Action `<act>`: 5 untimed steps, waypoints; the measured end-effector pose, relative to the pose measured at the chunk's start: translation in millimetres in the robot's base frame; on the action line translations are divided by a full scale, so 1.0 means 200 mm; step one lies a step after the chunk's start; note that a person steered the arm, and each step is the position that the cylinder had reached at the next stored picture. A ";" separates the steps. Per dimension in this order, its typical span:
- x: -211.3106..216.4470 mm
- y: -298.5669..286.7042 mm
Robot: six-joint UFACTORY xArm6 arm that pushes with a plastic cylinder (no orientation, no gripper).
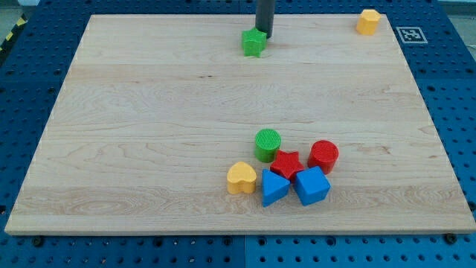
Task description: Slide the green star to the center
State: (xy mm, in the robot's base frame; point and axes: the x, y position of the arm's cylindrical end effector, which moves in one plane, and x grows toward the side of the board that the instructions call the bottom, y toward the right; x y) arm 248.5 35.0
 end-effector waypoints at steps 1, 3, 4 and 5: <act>0.02 -0.08; 0.20 -0.13; 0.31 -0.13; 0.42 -0.13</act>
